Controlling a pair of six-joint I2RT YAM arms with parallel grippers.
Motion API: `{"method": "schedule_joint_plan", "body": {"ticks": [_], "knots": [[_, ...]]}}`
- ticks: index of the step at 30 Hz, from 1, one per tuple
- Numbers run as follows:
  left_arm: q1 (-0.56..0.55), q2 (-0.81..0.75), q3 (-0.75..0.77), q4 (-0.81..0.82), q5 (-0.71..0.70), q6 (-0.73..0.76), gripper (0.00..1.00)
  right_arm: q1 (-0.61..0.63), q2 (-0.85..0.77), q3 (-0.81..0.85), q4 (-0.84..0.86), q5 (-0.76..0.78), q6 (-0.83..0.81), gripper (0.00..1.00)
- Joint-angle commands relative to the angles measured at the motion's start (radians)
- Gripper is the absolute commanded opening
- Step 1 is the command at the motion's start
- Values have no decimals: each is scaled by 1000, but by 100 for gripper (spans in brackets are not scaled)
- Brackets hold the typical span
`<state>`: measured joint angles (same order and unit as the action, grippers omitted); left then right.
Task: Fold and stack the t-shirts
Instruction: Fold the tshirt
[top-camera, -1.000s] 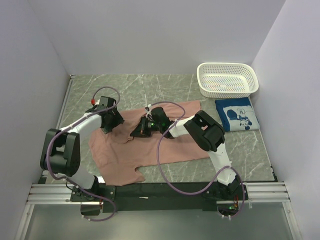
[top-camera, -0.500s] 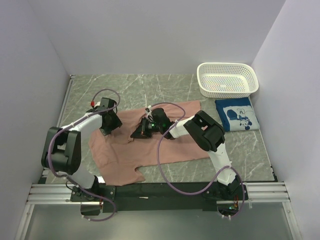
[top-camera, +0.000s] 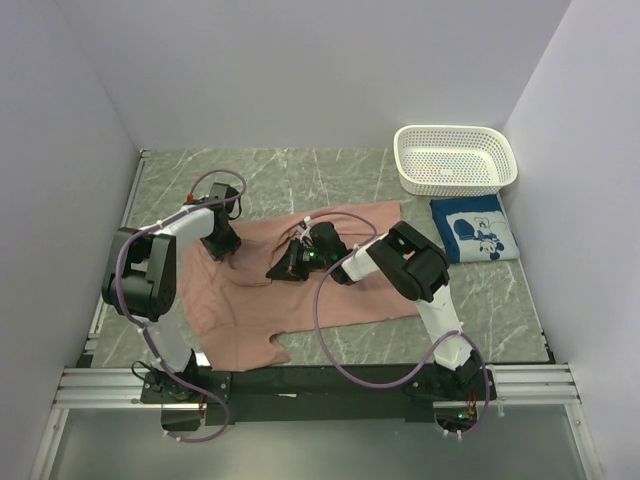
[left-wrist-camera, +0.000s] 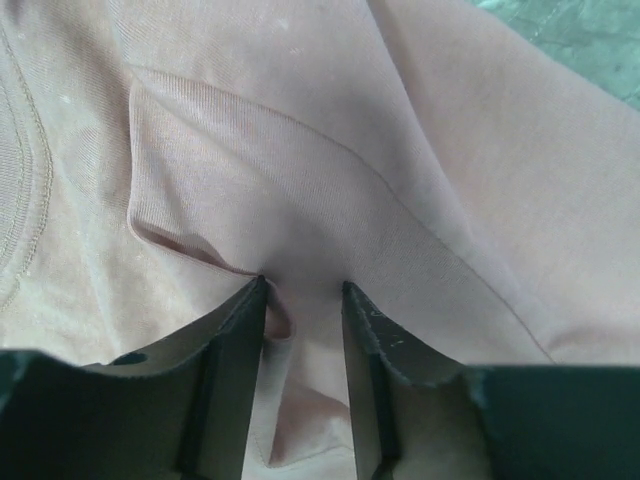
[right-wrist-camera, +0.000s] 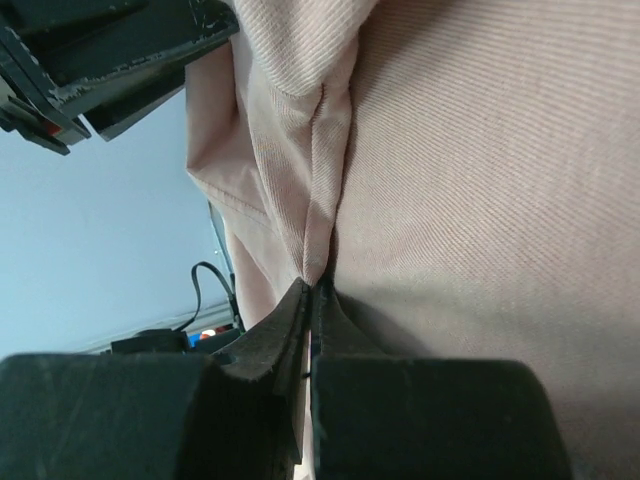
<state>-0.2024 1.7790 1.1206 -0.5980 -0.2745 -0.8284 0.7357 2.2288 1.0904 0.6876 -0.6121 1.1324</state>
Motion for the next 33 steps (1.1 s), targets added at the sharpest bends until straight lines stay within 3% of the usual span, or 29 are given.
{"method": "schedule_joint_plan", "body": {"ticks": [1, 8, 16, 27, 33], "knots": [[-3, 7, 51, -42, -19, -20, 44, -7, 31, -15, 30, 22, 0, 0], [-3, -81, 41, -49, -23, -21, 59, -7, 19, -1, 12, 17, -29, 0], [3, -249, -30, -8, -35, -14, 61, -9, 25, 6, 29, 3, -22, 0], [70, -443, -199, -49, -48, 73, 40, -9, 22, 5, 46, -5, -19, 0], [77, -440, -271, -13, 17, 153, 34, -9, 28, 6, 66, -18, -8, 0]]}}
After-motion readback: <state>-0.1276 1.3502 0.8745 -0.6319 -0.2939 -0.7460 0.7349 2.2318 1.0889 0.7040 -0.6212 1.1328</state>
